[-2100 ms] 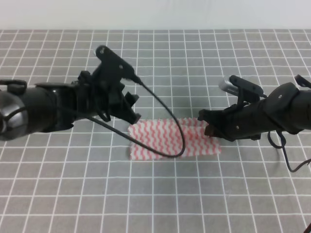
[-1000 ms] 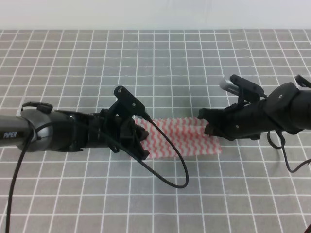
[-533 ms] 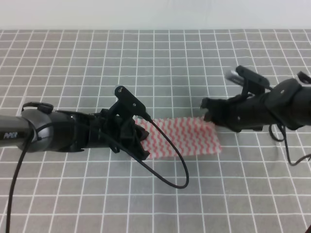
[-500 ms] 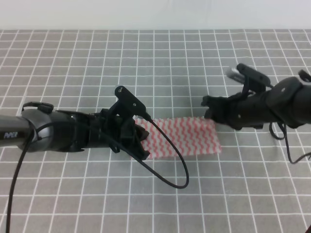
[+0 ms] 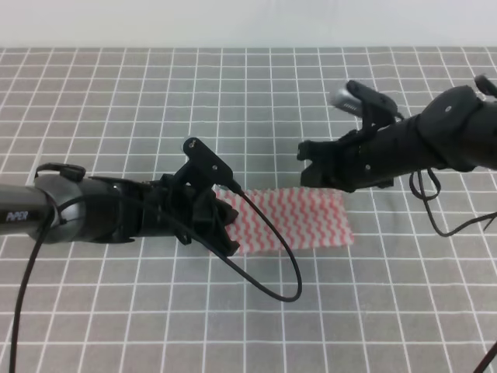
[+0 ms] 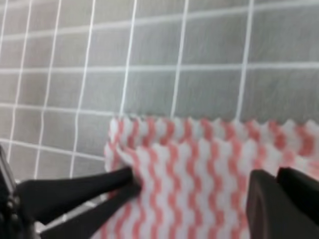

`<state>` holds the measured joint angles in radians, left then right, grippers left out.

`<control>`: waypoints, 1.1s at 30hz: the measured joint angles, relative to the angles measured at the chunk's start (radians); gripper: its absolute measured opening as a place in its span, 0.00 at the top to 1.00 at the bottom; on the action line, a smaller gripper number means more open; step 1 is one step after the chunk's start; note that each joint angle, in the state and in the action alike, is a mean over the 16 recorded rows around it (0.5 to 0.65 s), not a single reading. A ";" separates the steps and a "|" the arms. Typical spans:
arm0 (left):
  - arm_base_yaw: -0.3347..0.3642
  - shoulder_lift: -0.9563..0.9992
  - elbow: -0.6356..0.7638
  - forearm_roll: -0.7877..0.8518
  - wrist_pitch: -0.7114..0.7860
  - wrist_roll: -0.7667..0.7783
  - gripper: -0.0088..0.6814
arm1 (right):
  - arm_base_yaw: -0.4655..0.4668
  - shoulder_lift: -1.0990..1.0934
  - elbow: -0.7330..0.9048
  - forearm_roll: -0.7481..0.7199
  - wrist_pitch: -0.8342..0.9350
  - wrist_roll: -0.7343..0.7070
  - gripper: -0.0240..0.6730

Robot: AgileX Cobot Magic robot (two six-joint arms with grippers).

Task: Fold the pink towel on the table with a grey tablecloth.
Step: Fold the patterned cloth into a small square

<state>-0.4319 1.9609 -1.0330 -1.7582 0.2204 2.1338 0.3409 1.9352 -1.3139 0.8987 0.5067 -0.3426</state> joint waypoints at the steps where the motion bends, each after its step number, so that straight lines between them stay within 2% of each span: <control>1: 0.000 0.000 0.000 0.000 0.000 0.000 0.90 | 0.002 0.006 -0.002 -0.002 0.008 -0.004 0.93; 5: 0.000 0.000 0.000 0.000 0.000 -0.001 0.90 | 0.007 0.029 -0.004 -0.021 0.002 -0.007 0.98; 19: 0.000 0.000 0.000 0.000 0.001 -0.003 0.90 | -0.036 0.091 -0.005 -0.077 -0.099 -0.002 0.99; 27: 0.000 -0.006 -0.001 0.001 0.006 -0.003 0.90 | -0.062 0.064 -0.023 -0.079 -0.040 -0.011 0.99; 33: 0.000 -0.038 -0.001 -0.002 0.005 -0.016 0.90 | -0.042 0.021 -0.038 -0.084 0.045 -0.024 0.99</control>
<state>-0.4318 1.9229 -1.0344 -1.7605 0.2258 2.1181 0.2994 1.9560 -1.3520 0.8147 0.5520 -0.3665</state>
